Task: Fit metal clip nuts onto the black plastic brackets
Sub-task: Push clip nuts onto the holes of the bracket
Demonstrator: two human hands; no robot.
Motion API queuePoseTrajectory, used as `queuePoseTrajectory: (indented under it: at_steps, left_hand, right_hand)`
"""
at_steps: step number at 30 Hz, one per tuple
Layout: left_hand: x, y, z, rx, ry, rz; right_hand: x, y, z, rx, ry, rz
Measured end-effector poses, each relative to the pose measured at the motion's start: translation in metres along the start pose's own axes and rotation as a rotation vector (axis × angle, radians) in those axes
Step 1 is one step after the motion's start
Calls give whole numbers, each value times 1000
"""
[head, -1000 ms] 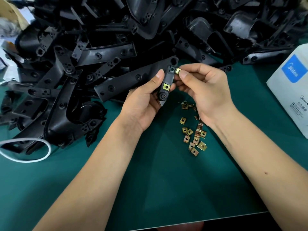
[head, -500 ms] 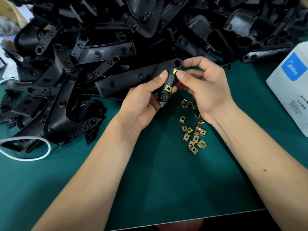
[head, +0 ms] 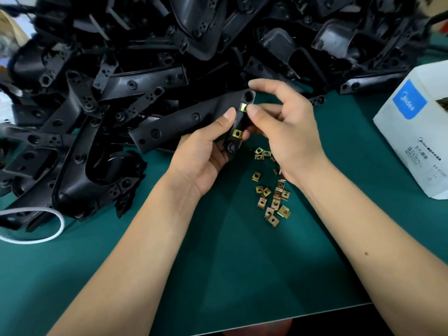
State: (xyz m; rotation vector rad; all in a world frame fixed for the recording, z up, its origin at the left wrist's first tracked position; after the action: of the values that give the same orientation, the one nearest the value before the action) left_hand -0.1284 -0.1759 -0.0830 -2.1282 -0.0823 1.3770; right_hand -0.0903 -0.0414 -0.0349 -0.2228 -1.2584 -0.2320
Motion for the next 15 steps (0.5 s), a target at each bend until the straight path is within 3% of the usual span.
queuePoseTrajectory:
  at_steps: [5,9,11,15]
  left_hand:
    - [-1,-1,-1,-32,-42,67]
    - [2,0,-3,-163,-53,302]
    - [3,1,-8,-229,-63,440]
    - [4,-6,-16,-214,-124,648]
  right_hand:
    - [3,7,0,-71,-12,8]
    - [3,22,0,-153,9,-298]
    - [5,25,-1,-183,16,-331]
    - [9,34,-3,-229,-5,-258]
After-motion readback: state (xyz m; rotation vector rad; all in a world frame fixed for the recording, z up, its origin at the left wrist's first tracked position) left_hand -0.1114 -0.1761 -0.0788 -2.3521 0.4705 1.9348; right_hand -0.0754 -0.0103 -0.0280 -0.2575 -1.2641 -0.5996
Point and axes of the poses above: each hand's wrist, its own z-axis towards the middle knuckle, its own y-axis out of the back of the hand, x = y × z, the point moved 9 cm from there along z, towards the middle knuckle, and after that the axes turned 3 degrees about y, right-handed, at the moved point
